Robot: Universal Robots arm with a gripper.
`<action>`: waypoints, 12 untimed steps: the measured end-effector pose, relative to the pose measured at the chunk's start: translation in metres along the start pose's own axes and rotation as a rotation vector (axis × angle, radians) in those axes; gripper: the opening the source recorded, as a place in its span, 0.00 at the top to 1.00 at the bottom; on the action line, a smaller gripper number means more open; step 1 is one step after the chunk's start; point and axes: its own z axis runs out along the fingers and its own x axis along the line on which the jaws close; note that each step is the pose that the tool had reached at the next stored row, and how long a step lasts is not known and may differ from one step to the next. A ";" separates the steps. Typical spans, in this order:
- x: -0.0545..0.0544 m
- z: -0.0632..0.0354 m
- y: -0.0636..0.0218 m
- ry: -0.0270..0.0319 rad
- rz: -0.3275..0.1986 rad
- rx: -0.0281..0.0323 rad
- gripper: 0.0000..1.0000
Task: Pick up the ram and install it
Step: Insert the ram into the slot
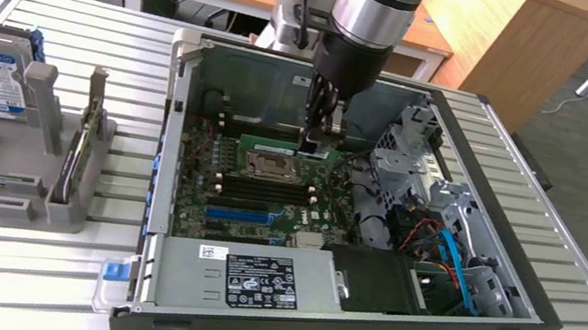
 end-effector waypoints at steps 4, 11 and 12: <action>0.000 0.0022 0.0000 0.0000 0.000 0.0000 0.88; 0.000 0.0089 -0.0001 0.0000 0.000 0.0000 0.88; 0.000 0.0101 -0.0001 0.0001 0.000 0.0000 0.88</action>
